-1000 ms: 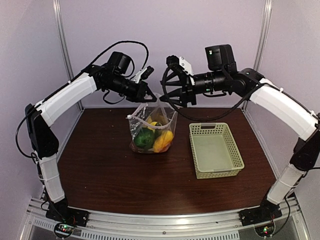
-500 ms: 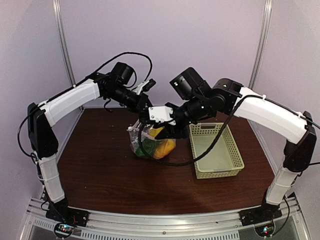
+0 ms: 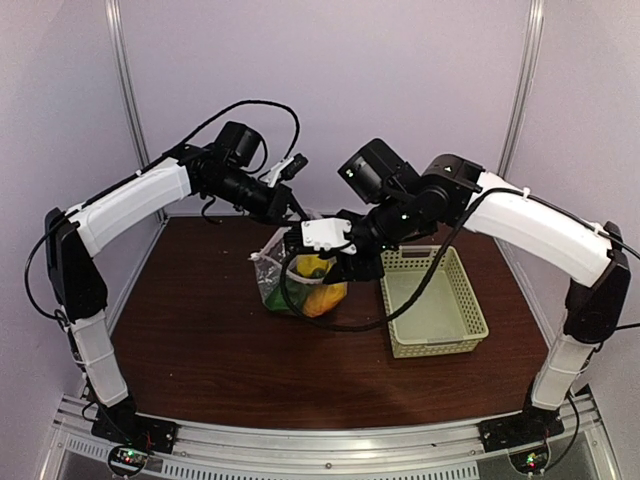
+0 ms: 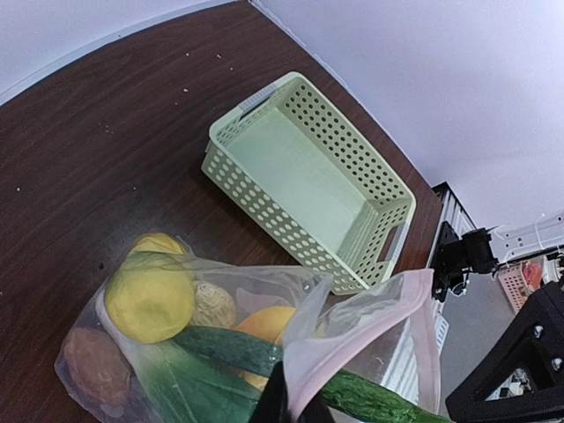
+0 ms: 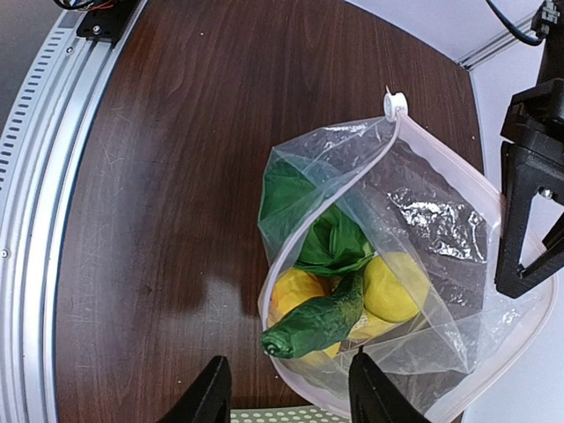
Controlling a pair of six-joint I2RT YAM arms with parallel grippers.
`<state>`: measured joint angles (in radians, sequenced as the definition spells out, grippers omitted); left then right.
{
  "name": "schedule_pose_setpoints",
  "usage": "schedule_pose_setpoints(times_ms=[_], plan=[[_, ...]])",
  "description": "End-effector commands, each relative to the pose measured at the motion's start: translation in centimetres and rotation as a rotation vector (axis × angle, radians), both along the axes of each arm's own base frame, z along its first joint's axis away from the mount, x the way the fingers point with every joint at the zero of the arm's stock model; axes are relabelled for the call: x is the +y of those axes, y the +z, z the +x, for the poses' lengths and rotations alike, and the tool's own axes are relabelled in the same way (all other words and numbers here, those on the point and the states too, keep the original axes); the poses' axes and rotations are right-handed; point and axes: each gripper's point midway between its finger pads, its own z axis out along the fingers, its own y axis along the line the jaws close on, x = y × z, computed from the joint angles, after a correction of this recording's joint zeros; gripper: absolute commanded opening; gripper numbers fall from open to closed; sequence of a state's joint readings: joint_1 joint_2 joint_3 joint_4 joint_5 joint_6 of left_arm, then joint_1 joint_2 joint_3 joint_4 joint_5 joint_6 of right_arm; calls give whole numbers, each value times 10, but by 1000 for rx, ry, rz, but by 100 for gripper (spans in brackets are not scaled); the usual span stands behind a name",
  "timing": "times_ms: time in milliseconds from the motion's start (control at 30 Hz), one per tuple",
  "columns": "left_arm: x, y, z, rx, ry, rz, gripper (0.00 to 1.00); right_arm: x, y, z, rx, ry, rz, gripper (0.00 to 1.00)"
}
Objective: Place the food in the zip-top bag and seal the zipper
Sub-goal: Adjust the fake vegetable in the zipper food storage bag.
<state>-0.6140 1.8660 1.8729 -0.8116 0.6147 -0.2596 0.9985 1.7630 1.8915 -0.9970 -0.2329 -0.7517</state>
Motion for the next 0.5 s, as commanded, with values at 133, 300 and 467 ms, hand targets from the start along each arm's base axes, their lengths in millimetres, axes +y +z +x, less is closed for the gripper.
schedule_pose_setpoints(times_ms=[133,300,467], plan=[[0,22,-3,-53,-20,-55,4,-3,2,-4,37,-19,8,45],[1,24,-4,-58,-22,-58,4,7,-4,0,56,-19,4,38],[1,24,-5,-56,-25,-59,4,11,-7,1,67,-15,3,32]])
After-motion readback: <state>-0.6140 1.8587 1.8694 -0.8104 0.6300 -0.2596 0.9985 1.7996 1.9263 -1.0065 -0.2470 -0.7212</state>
